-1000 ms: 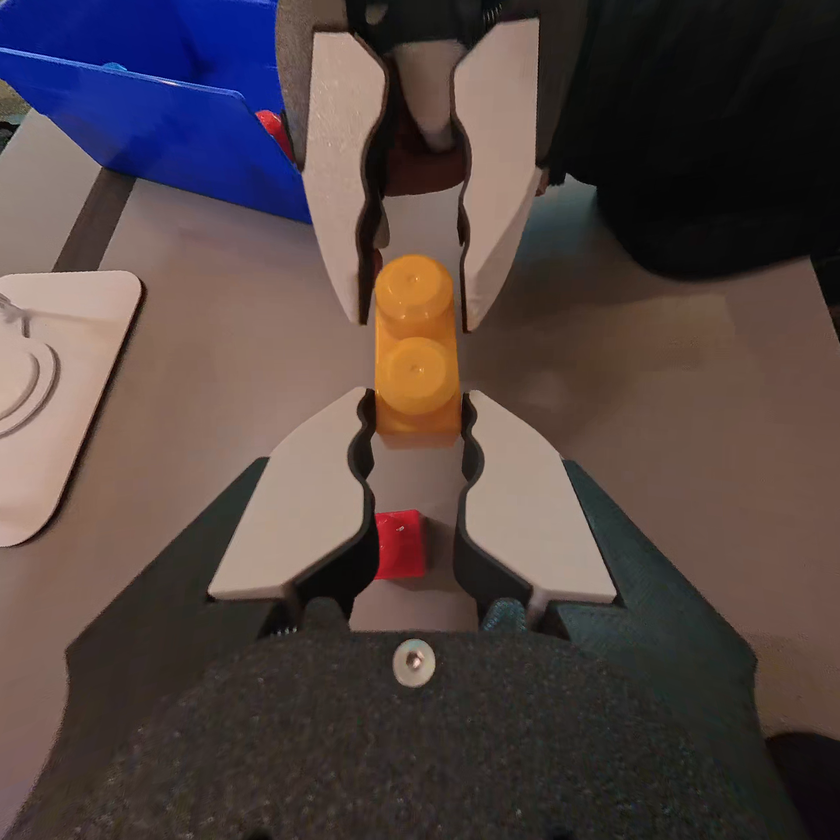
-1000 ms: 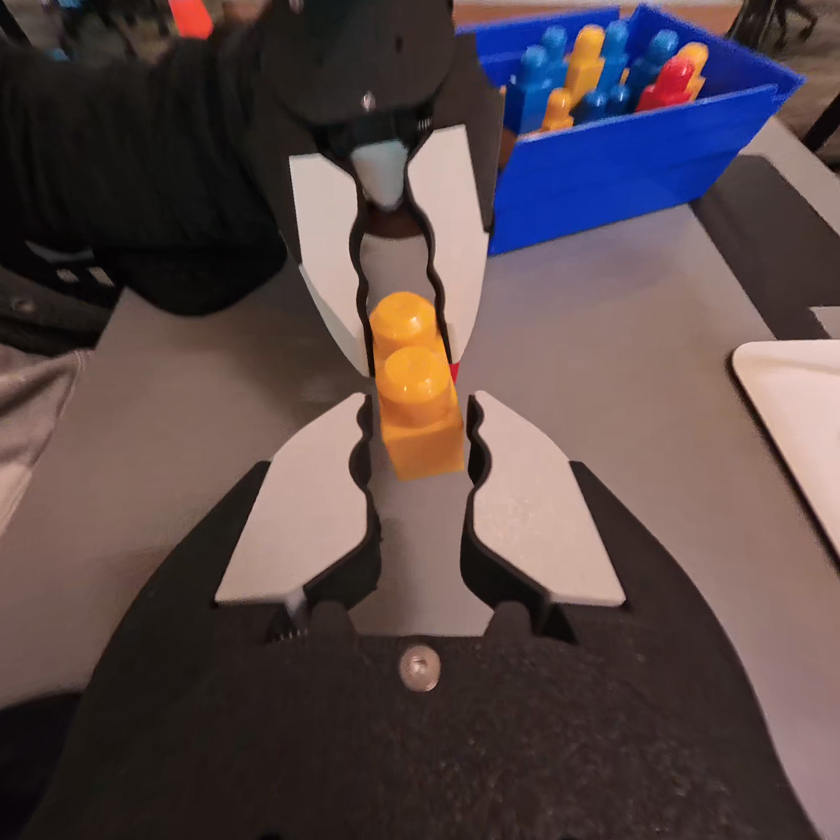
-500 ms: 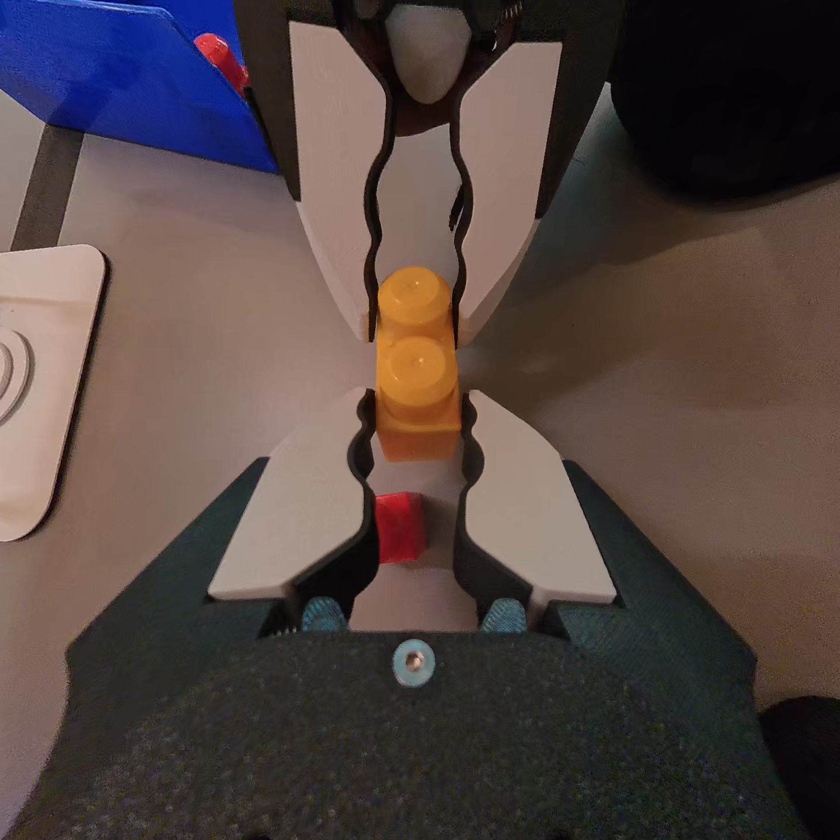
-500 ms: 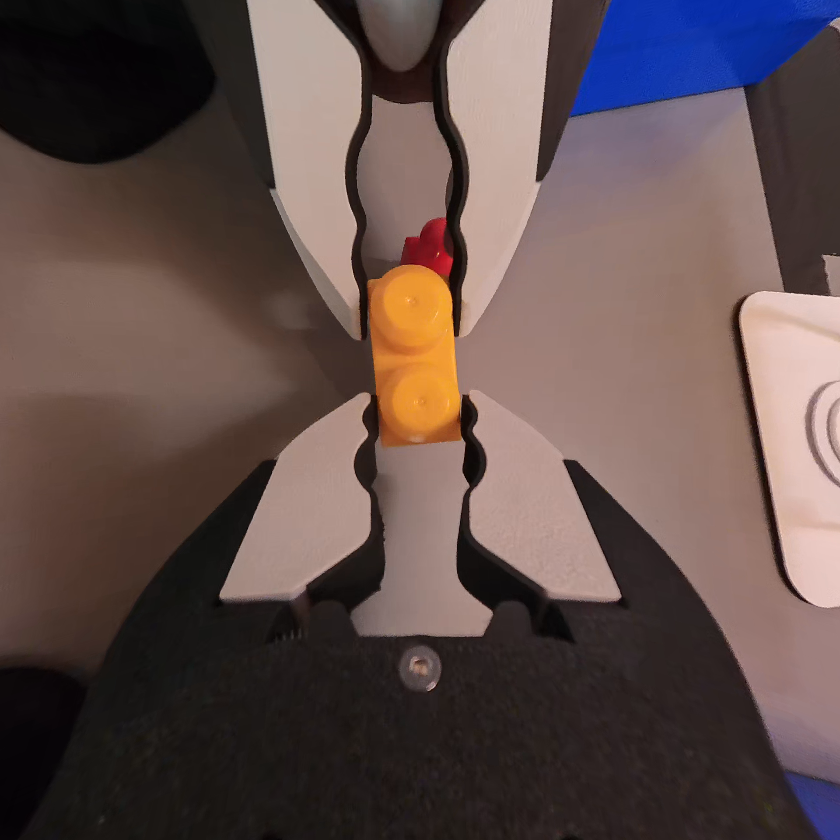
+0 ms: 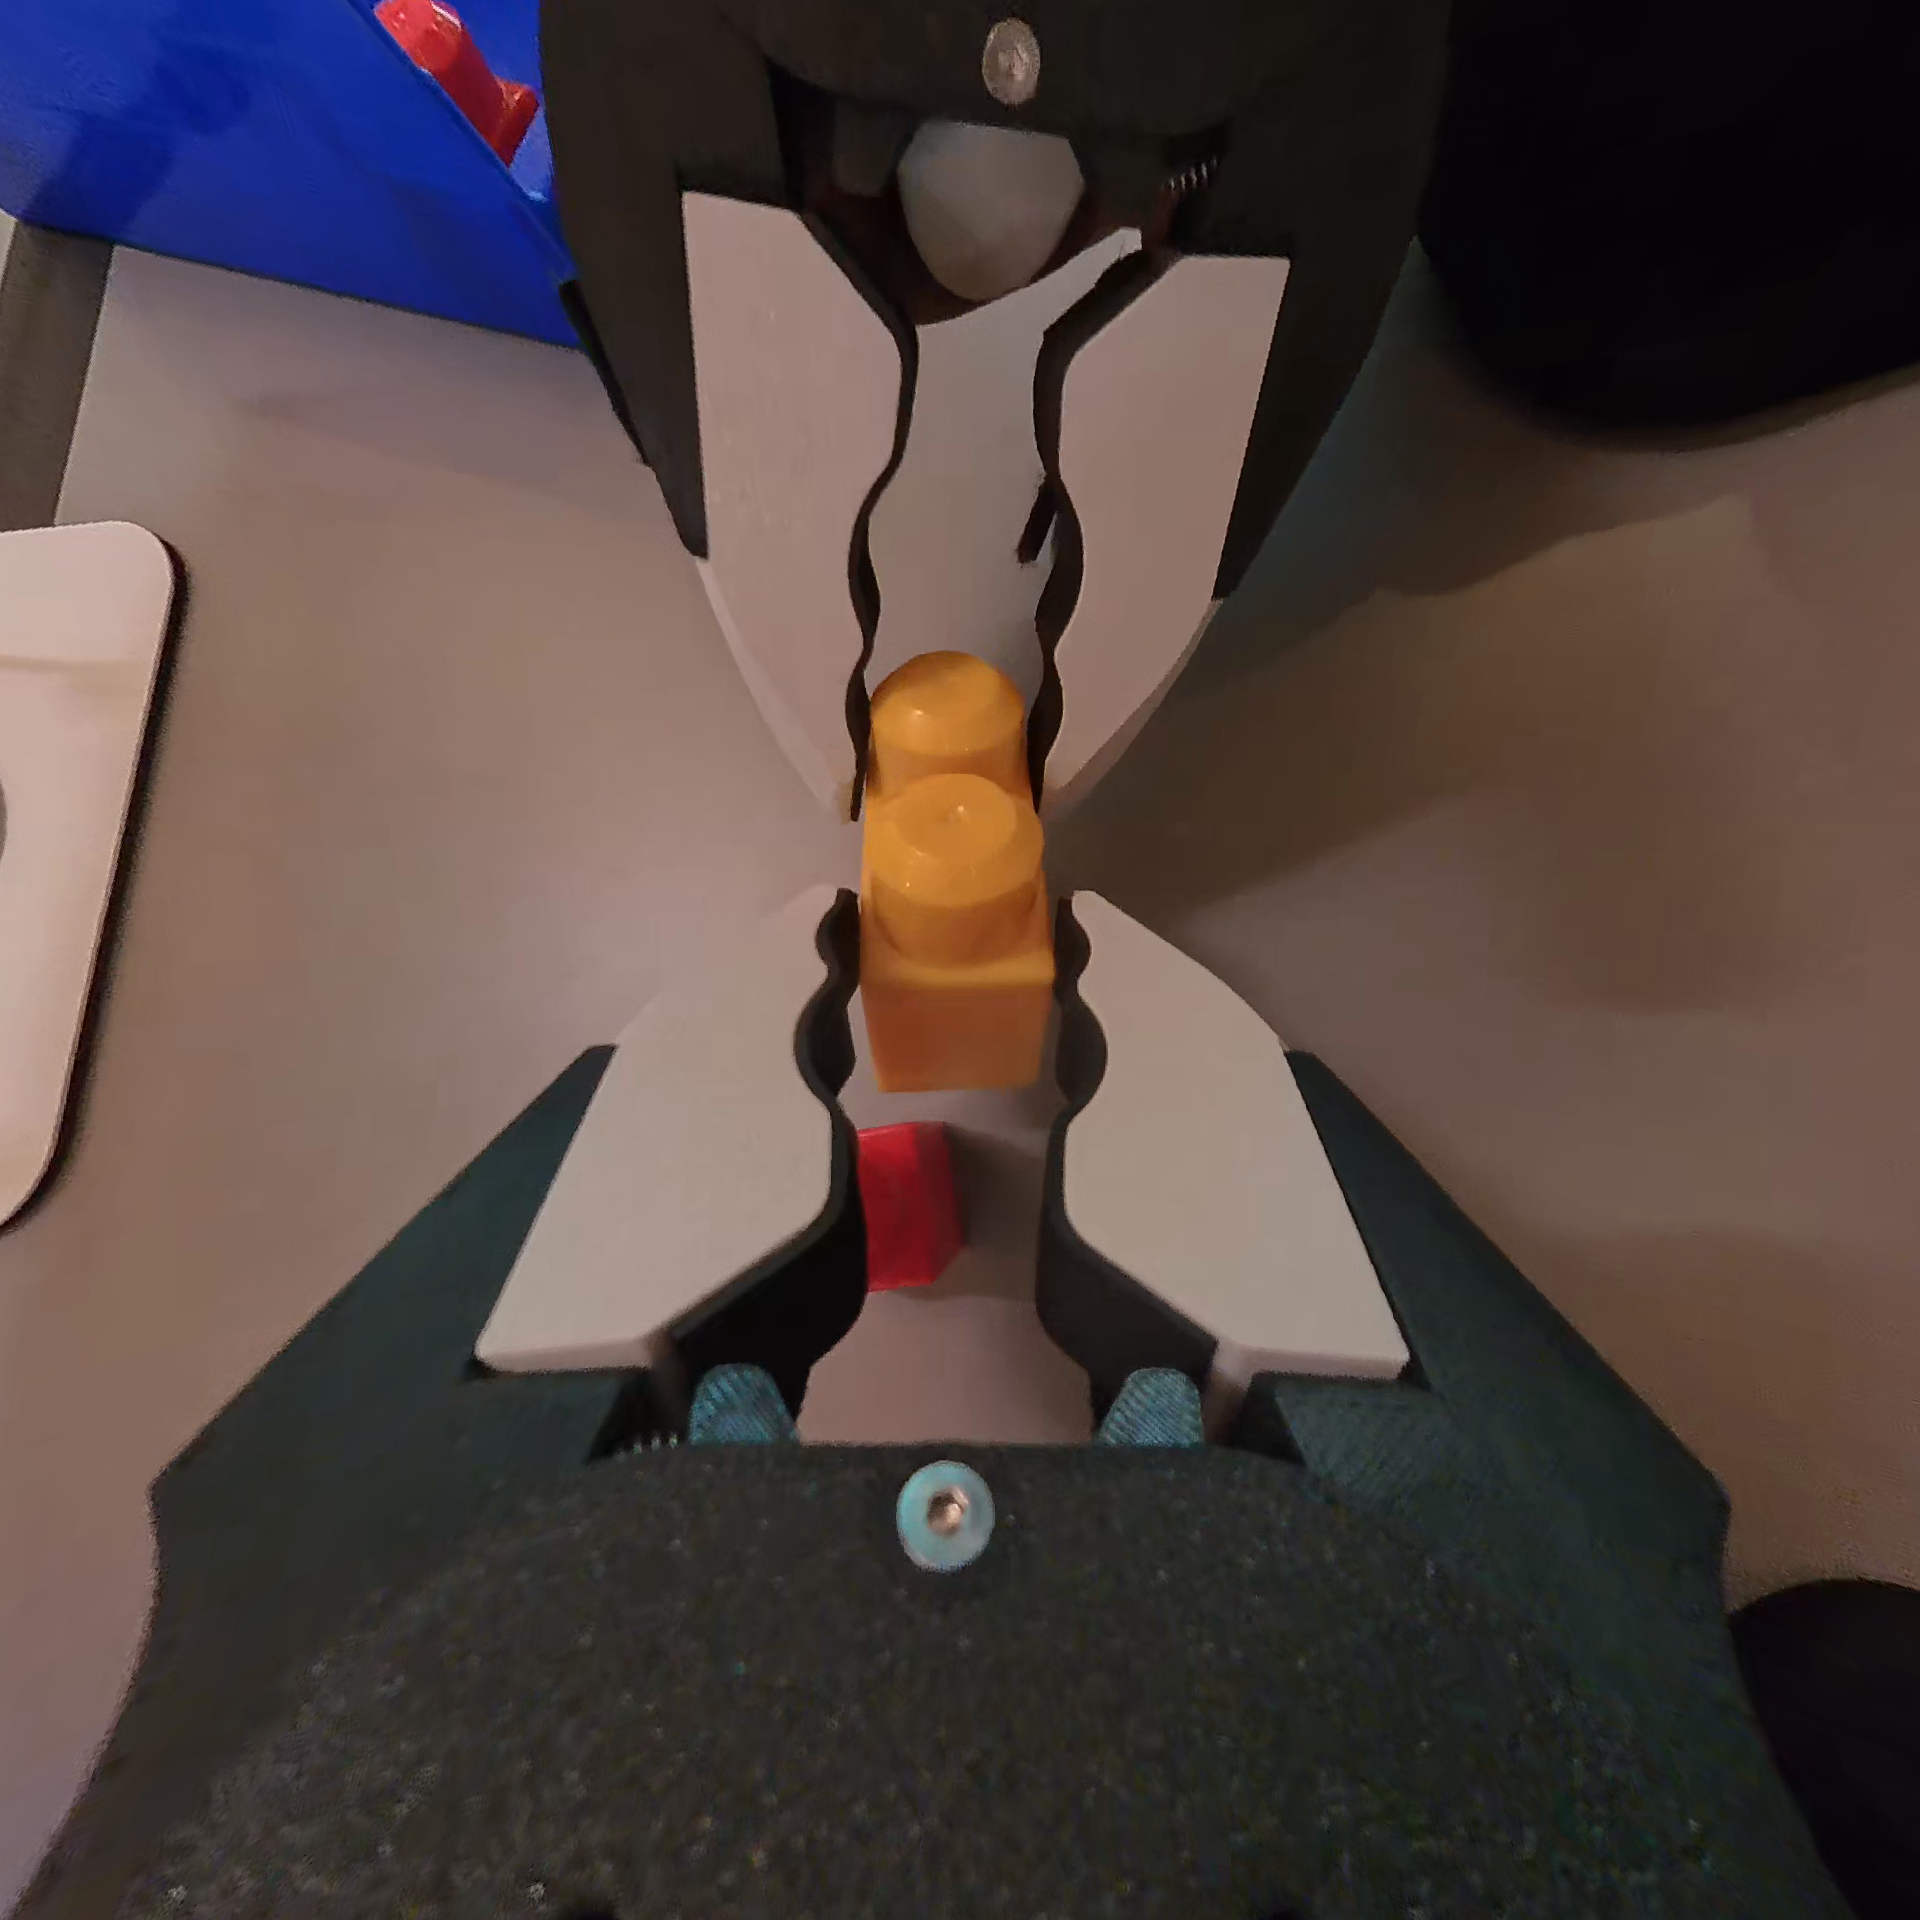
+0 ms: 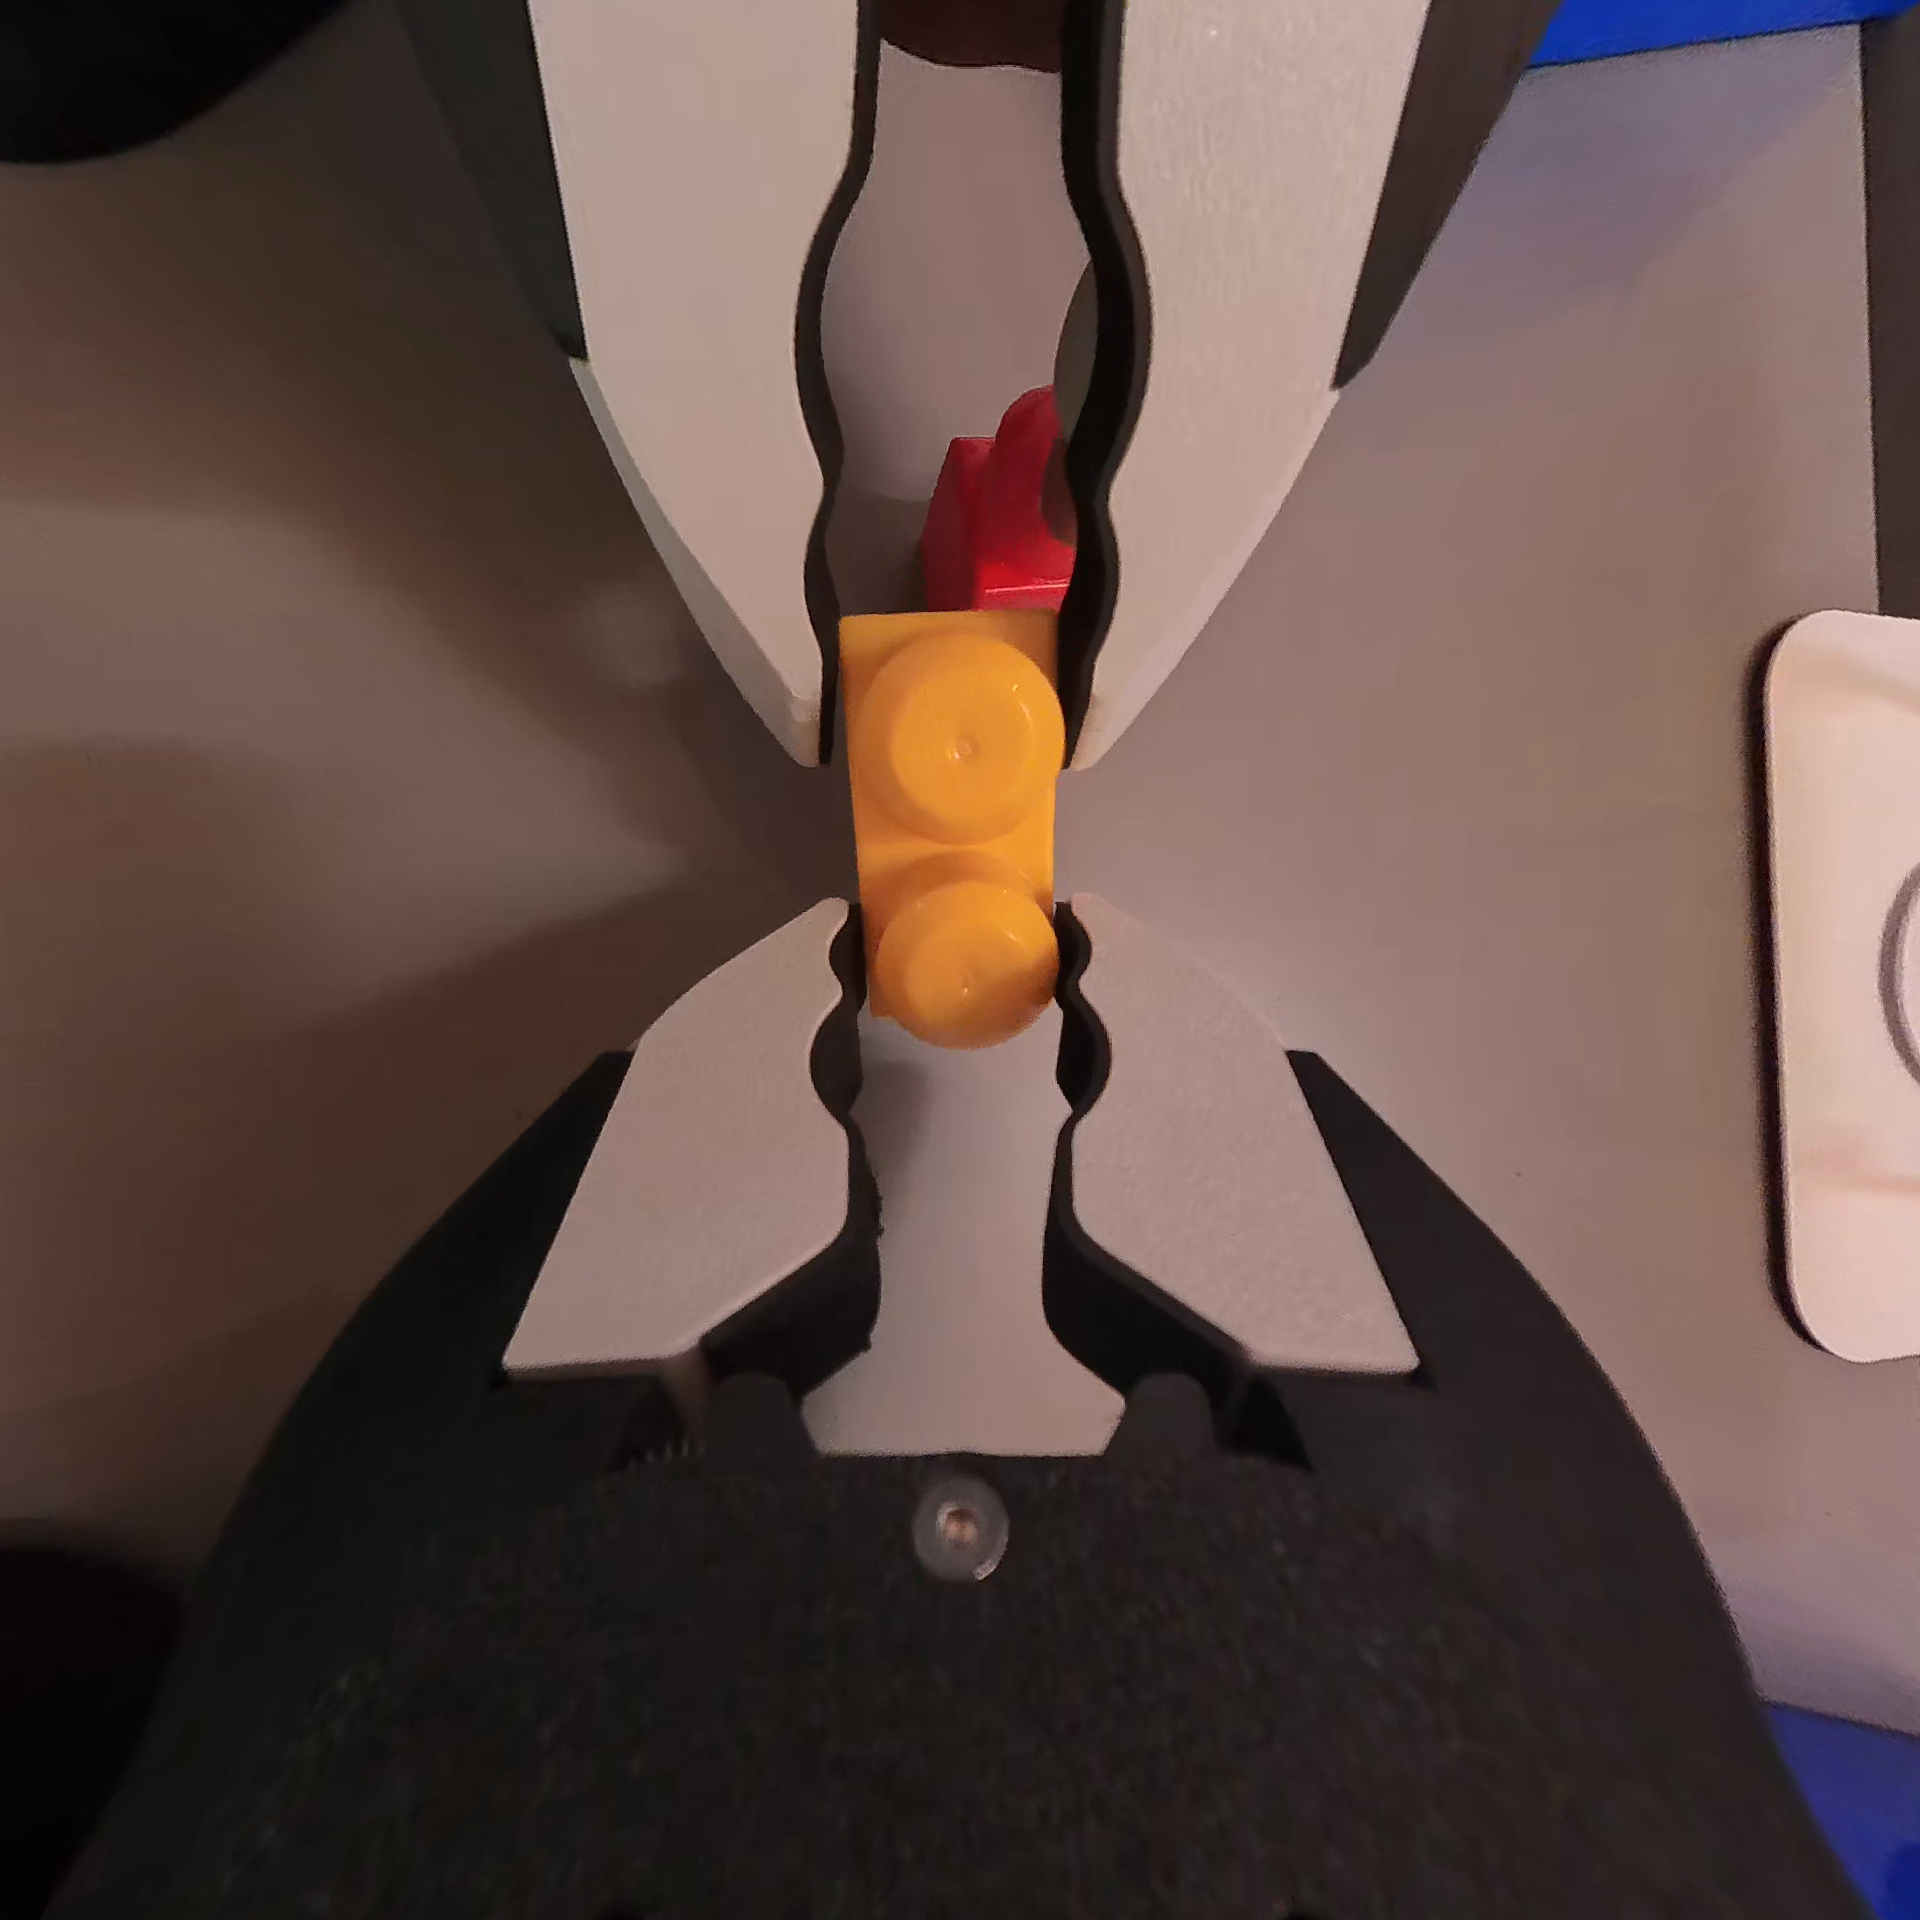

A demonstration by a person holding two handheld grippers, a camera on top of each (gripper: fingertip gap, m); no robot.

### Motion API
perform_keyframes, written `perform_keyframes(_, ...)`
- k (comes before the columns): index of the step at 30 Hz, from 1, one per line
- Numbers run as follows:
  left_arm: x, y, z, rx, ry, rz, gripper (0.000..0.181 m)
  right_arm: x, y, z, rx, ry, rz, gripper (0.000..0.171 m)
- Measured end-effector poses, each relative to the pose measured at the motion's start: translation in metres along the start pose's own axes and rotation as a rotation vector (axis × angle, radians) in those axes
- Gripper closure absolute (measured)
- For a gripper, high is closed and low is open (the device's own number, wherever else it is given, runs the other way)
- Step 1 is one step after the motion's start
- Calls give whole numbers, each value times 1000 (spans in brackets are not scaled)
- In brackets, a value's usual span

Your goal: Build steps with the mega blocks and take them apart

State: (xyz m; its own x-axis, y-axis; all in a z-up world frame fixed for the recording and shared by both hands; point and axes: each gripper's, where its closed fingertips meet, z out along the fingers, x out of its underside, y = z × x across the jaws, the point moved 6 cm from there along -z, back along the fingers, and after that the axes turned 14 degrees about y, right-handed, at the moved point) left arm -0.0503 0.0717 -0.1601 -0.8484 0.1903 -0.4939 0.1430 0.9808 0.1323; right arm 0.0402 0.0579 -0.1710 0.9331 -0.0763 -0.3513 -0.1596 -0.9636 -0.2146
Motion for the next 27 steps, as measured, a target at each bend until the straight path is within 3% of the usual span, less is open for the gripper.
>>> perform_keyframes(7, -8, 7, -19, -33, -193, -30, 146, 1, -9, -15, -2, -104, 63, 137)
perform_keyframes(12, -13, 22, -52, -56, -505, -122, 141, 14, -28, -36, 60, -160, 162, 137)
perform_keyframes(15, -10, 34, -69, -63, -684, -209, 142, 28, -45, -57, 180, -157, 242, 137)
perform_keyframes(20, 6, 56, -91, -156, -959, -391, 178, 76, -85, -114, 444, -65, 435, 137)
perform_keyframes(24, 19, 68, -95, -239, -1091, -546, 181, 130, -121, -145, 533, 137, 514, 137)
perform_keyframes(27, 23, 72, -90, -344, -1038, -567, 181, 174, -149, -152, 497, 262, 558, 137)
